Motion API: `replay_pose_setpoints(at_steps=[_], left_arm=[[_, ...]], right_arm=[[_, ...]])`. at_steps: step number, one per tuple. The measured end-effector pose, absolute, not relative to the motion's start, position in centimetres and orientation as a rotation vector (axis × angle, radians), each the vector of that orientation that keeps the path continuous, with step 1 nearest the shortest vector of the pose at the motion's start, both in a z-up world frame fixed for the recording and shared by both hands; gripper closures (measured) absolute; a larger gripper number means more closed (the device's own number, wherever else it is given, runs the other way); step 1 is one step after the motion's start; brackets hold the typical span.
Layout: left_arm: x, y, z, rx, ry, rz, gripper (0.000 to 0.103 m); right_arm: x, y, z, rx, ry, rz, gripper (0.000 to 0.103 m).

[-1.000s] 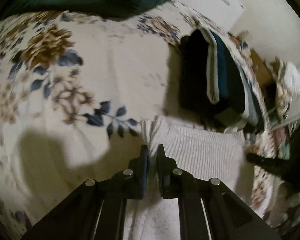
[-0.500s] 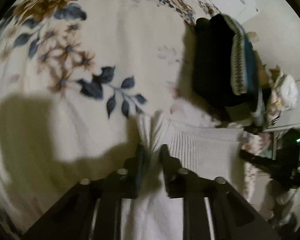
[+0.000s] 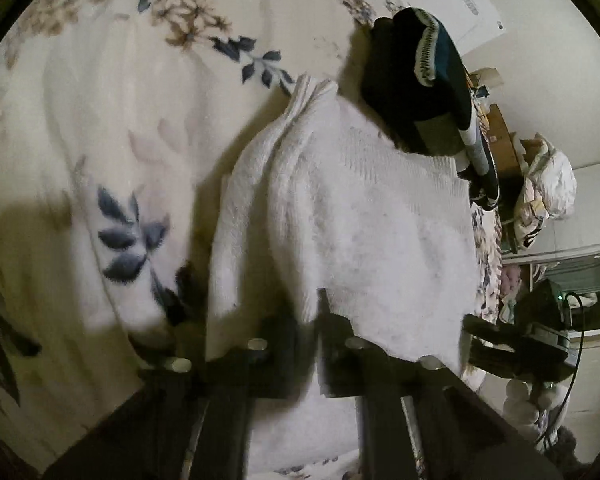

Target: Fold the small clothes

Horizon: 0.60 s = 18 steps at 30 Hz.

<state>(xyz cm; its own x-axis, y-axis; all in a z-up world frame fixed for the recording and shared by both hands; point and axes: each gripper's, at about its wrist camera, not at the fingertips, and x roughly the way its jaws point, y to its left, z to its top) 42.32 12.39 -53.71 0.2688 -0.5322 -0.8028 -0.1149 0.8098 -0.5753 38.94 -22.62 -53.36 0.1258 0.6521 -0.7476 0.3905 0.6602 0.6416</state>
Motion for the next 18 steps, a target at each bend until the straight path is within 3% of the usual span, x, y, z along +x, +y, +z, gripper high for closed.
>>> replay_pose_setpoints(at_steps=[3, 9, 10, 12, 14, 16, 18], left_arm=[[42.1, 13.2, -52.3, -0.581, 1.239, -0.264, 0.098], [41.5, 14.9, -54.8, -0.631, 1.314, -0.257, 0.098], [41.4, 14.8, -54.4, -0.637, 1.314, -0.276, 0.093], [41.7, 14.4, -53.1, -0.595, 1.328, -0.270, 0.090], [42.6, 13.9, -52.1, -0.553, 1.314, -0.258, 0.075], [43.8, 13.1, -51.6, -0.517, 1.280, -0.265, 0.060], [46.1, 12.1, -51.3, -0.470, 1.248, -0.261, 0.059]], right_arm=[[38.4, -21.9, -52.7, 0.874, 1.446, 0.181, 0.094], [39.5, -22.5, -52.2, 0.764, 1.478, 0.057, 0.097], [39.8, -22.2, -52.6, 0.748, 1.510, 0.072, 0.097], [40.6, -21.2, -52.1, 0.659, 1.537, 0.124, 0.095], [41.4, -20.6, -51.0, 0.596, 1.531, 0.159, 0.092], [42.6, -20.5, -50.1, 0.563, 1.512, 0.177, 0.085], [44.3, -20.4, -49.4, 0.527, 1.473, 0.174, 0.072]])
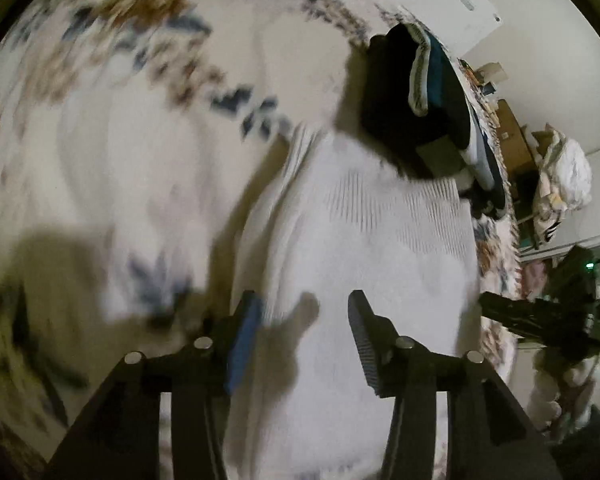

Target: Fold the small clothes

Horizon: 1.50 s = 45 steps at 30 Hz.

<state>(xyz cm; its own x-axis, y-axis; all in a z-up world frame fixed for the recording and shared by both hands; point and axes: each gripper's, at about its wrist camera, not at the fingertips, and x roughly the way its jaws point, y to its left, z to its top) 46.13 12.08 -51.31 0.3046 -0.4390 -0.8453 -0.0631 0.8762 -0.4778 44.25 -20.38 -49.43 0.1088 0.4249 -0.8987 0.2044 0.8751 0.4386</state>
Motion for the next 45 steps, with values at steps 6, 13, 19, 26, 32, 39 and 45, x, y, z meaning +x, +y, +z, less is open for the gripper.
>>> replay_pose_setpoints(at_steps=[6, 13, 19, 26, 32, 39, 45], left_arm=[[52.9, 8.9, -52.6, -0.290, 1.226, -0.260, 0.062], [54.0, 7.0, -52.5, -0.079, 1.177, -0.263, 0.098], [53.9, 12.0, -49.4, -0.299, 1.124, -0.222, 0.099], [57.3, 12.8, -55.4, -0.374, 1.281, -0.199, 0.098], [55.9, 14.6, -56.2, -0.545, 1.315, -0.308, 0.091], [49.8, 17.1, -54.9, -0.742, 1.281, -0.422, 0.050], [46.3, 16.3, -57.1, -0.796, 1.321, -0.449, 0.046]], right_arm=[[50.5, -19.5, -49.1, 0.477, 1.410, 0.172, 0.072], [53.4, -17.6, -49.3, 0.432, 1.375, 0.165, 0.095], [52.6, -18.1, -46.2, 0.439, 1.269, 0.154, 0.097], [55.9, -19.3, -49.2, 0.460, 1.332, 0.062, 0.099], [56.1, -19.4, -51.7, 0.449, 1.428, 0.076, 0.096], [51.1, -24.3, -52.5, 0.753, 1.443, 0.266, 0.036], [45.2, -25.0, -56.9, 0.957, 1.534, 0.435, 0.023]])
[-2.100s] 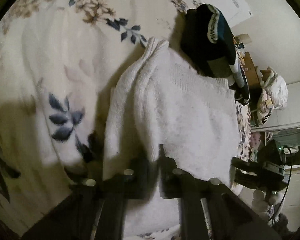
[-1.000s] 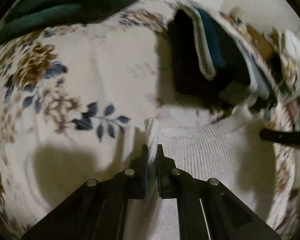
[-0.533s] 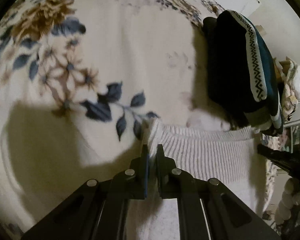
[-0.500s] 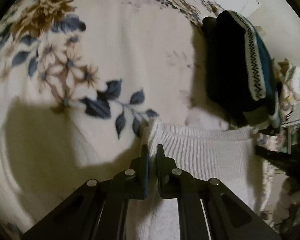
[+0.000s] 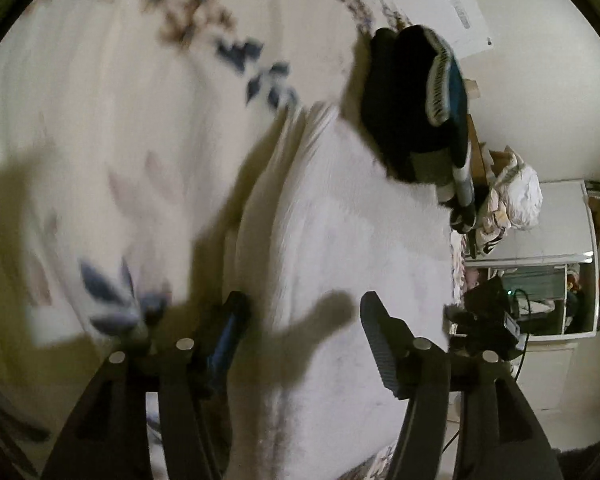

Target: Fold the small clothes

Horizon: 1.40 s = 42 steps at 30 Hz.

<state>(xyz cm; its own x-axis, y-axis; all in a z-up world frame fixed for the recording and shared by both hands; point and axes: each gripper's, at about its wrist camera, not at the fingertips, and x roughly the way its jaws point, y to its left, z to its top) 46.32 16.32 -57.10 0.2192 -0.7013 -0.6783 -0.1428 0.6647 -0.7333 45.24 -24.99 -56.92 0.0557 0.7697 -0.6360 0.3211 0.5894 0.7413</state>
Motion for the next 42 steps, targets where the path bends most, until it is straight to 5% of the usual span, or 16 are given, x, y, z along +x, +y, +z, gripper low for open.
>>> replay_pose_setpoints(at_steps=[6, 10, 12, 13, 14, 16, 17, 18, 28, 42], left_arm=[[47.0, 14.9, -59.1, -0.893, 1.304, -0.489, 0.036], [47.0, 14.5, -58.7, -0.879, 1.288, -0.486, 0.037], [47.0, 14.3, -58.2, -0.854, 1.273, -0.470, 0.056], [46.9, 14.3, -58.0, -0.845, 1.267, -0.468, 0.071], [46.9, 14.4, -57.8, -0.840, 1.260, -0.465, 0.075], [46.8, 14.4, -57.0, -0.828, 1.242, -0.458, 0.079], [46.8, 14.2, -56.5, -0.813, 1.234, -0.450, 0.080], [46.7, 14.1, -55.7, -0.788, 1.221, -0.445, 0.080], [46.8, 14.0, -48.5, -0.712, 1.142, -0.487, 0.082], [56.3, 9.0, -33.4, -0.640, 1.002, -0.624, 0.082]], right_arm=[[44.5, -23.2, -60.1, 1.026, 1.569, 0.484, 0.005], [45.1, -22.2, -60.9, 1.016, 1.601, 0.462, 0.002], [45.1, -22.2, -60.9, 0.990, 1.608, 0.457, 0.002], [45.1, -21.9, -60.8, 0.972, 1.609, 0.455, 0.003], [45.0, -21.5, -60.5, 0.944, 1.603, 0.447, 0.007], [44.7, -21.0, -60.0, 0.899, 1.593, 0.417, 0.026], [44.5, -21.0, -59.8, 0.916, 1.576, 0.417, 0.055], [44.3, -21.0, -59.7, 0.974, 1.568, 0.425, 0.058], [42.8, -21.2, -53.2, 0.909, 1.438, 0.398, 0.065], [46.7, -27.6, -34.4, 0.896, 1.160, 0.372, 0.065]])
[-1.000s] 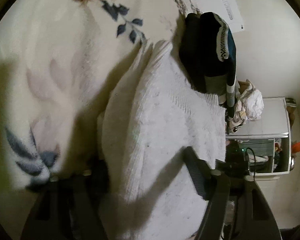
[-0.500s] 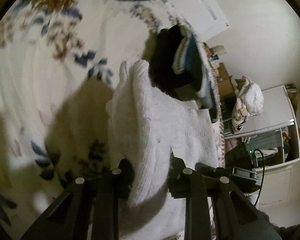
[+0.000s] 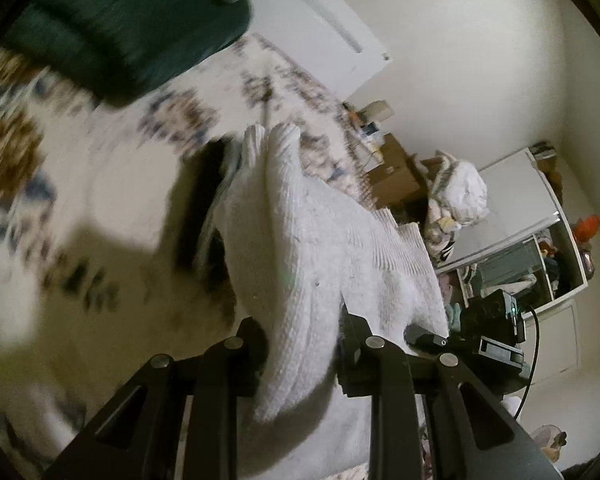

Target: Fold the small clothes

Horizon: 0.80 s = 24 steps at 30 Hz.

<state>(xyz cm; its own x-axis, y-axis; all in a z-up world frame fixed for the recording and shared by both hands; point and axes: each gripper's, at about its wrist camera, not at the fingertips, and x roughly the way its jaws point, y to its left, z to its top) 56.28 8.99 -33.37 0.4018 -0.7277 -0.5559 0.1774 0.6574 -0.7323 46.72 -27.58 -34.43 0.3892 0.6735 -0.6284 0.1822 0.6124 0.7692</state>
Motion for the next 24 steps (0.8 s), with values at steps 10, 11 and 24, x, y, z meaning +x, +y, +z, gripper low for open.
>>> replay_pose_setpoints(at_steps=[10, 11, 24], left_arm=[[69.6, 1.7, -33.8, -0.576, 0.985, -0.614, 0.081], [70.9, 0.9, -35.2, -0.560, 1.004, -0.606, 0.081], [72.0, -2.5, -42.0, -0.325, 1.109, -0.440, 0.067]], right_arm=[[61.0, -34.2, -30.7, 0.862, 1.067, 0.344, 0.065], [62.6, -35.0, -32.0, 0.858, 1.084, 0.337, 0.065], [69.7, -36.8, -44.8, 0.793, 1.304, 0.245, 0.051]])
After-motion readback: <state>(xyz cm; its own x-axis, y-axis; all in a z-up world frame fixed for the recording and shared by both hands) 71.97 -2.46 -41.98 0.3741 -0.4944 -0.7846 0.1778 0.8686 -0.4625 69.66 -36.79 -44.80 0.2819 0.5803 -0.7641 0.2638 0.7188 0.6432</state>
